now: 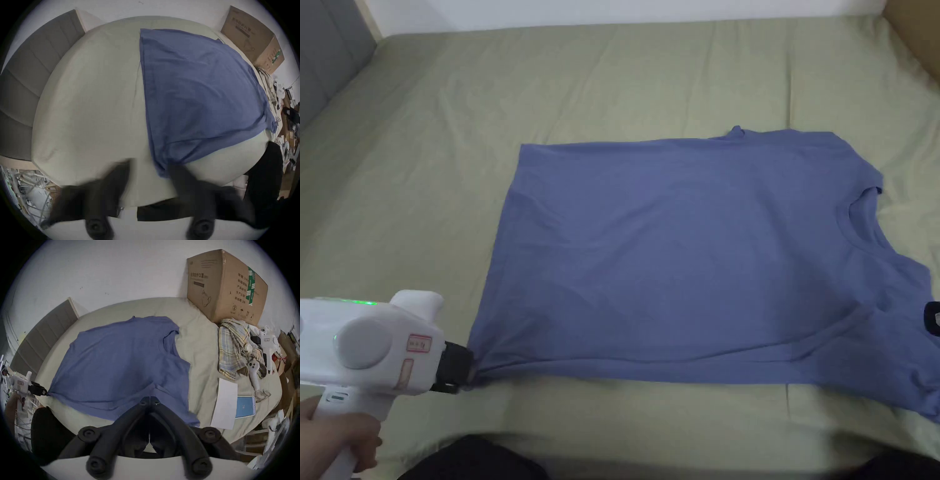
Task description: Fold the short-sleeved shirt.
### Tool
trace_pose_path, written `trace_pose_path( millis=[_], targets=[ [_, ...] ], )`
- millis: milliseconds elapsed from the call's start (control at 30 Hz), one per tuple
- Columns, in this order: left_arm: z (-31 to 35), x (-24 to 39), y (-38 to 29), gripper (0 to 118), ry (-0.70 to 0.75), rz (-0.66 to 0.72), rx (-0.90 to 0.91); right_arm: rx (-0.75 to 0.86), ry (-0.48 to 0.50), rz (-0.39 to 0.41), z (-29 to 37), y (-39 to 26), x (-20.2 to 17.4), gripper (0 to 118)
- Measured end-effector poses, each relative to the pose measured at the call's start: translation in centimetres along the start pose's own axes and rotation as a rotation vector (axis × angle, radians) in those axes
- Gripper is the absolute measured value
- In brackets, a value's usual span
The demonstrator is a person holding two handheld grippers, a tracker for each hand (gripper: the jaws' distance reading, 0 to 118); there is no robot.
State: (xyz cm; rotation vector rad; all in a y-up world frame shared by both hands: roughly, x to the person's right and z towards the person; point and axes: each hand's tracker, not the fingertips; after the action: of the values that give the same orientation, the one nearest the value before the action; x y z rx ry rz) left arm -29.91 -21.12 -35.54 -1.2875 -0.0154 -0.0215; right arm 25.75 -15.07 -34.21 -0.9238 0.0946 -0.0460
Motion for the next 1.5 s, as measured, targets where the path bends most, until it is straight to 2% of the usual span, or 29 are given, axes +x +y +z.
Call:
trace_pose_path(
  millis=[33, 200, 267, 300, 333, 367, 400, 433, 567, 667, 733, 767, 800, 833, 867, 900, 933, 1000, 1033, 1067, 1100, 1133, 1167, 1233, 1333, 1500],
  targets=[
    [-0.3, -0.2, -0.1, 117, 0.005, -0.006, -0.004, -0.008, 0.000, -0.001, -0.2, -0.2, 0.2, 0],
    [0.9, 1.2, -0.9, 116, -0.021, -0.046, 0.026, -0.043, 0.001, 0.001, -1.0, -0.9, 0.7, 0],
    [0.9, 1.9, -1.0, 110, 0.013, -0.092, 0.009, -0.050, -0.001, 0.008, -1.0, -0.9, 0.6, 0],
    [-0.7, 1.6, -0.3, 95, 0.022, -0.116, -0.010, -0.051, -0.001, 0.012, -1.0, -0.9, 0.5, 0],
    [-0.9, 1.8, -0.3, 95, 0.010, -0.136, -0.024, -0.051, -0.003, 0.016, -1.0, -1.1, 0.8, 0],
    [-1.1, 2.0, -0.3, 86, -0.006, -0.141, -0.021, -0.051, -0.006, 0.018, -1.0, -1.1, 0.8, 0],
    [-1.4, 2.2, -0.3, 61, -0.001, -0.138, -0.016, -0.051, -0.008, 0.019, -1.0, -1.2, 0.8, 0],
    [-2.1, 1.6, -0.3, 5, -0.001, -0.135, -0.014, -0.051, -0.010, 0.018, -0.9, -1.3, 1.0, 0],
    [-0.1, 1.9, -0.5, 2, -0.031, -0.053, 0.070, -0.033, -0.002, -0.013, 0.1, -2.0, 2.5, 0],
    [1.8, 2.3, -0.8, 1, -0.058, -0.042, 0.108, -0.056, 0.039, -0.067, 0.3, -2.7, 4.6, 0],
    [3.5, 2.8, -0.9, 1, -0.045, -0.047, 0.152, -0.091, 0.074, -0.067, -0.1, -3.2, 5.8, 2],
    [4.0, 2.9, -0.8, 1, -0.049, -0.043, 0.157, -0.119, 0.067, -0.065, -0.6, -3.4, 6.0, 18],
    [4.5, 3.0, -0.9, 1, -0.057, -0.027, 0.174, -0.172, 0.037, -0.053, -1.3, -3.6, 6.4, 54],
    [4.4, 2.4, -0.4, 1, -0.071, -0.015, 0.177, -0.196, 0.007, -0.041, -2.3, -3.8, 6.6, 106],
    [4.5, 2.4, -0.4, 1, -0.088, -0.002, 0.178, -0.228, -0.018, -0.023, -3.4, -4.2, 6.8, 118],
    [4.5, 2.4, -0.3, 1, -0.099, 0.010, 0.174, -0.135, -0.003, 0.032, -3.7, -4.2, 7.0, 112],
    [4.4, 2.5, -0.3, 1, -0.100, 0.014, 0.173, -0.203, -0.016, 0.007, -4.2, -4.8, 7.2, 111],
    [4.1, 2.6, -0.1, 1, -0.090, 0.020, 0.167, -0.291, -0.017, 0.029, -6.3, -4.6, 7.2, 112],
    [3.9, 2.7, 0.0, 1, -0.082, 0.018, 0.159, -0.313, -0.015, 0.041, -6.9, -4.8, 7.1, 109],
    [3.8, 2.8, 0.0, 1, -0.074, 0.013, 0.151, -0.330, -0.005, 0.052, -7.3, -5.1, 7.0, 98],
    [3.7, 2.9, -0.2, 1, -0.065, 0.006, 0.144, -0.365, 0.021, 0.063, -7.3, -5.0, 6.4, 74],
    [3.6, 2.9, -0.3, 1, -0.058, 0.007, 0.138, -0.379, 0.031, 0.079, -7.2, -5.1, 6.0, 30],
    [3.6, 2.8, -0.3, 1, -0.058, 0.014, 0.133, -0.364, 0.024, 0.081, -6.8, -5.3, 5.8, 10],
    [3.4, 2.4, -0.6, 1, -0.058, 0.035, 0.127, -0.334, 0.064, 0.058, -5.7, -5.3, 5.7, 8],
    [3.4, 1.9, -0.8, 1, -0.065, 0.057, 0.130, -0.290, 0.053, 0.029, -4.2, -4.7, 5.8, 7],
    [4.0, 1.5, -0.9, 1, -0.078, 0.088, 0.154, -0.205, 0.091, -0.048, -1.8, -3.1, 6.3, 7]
  ],
)
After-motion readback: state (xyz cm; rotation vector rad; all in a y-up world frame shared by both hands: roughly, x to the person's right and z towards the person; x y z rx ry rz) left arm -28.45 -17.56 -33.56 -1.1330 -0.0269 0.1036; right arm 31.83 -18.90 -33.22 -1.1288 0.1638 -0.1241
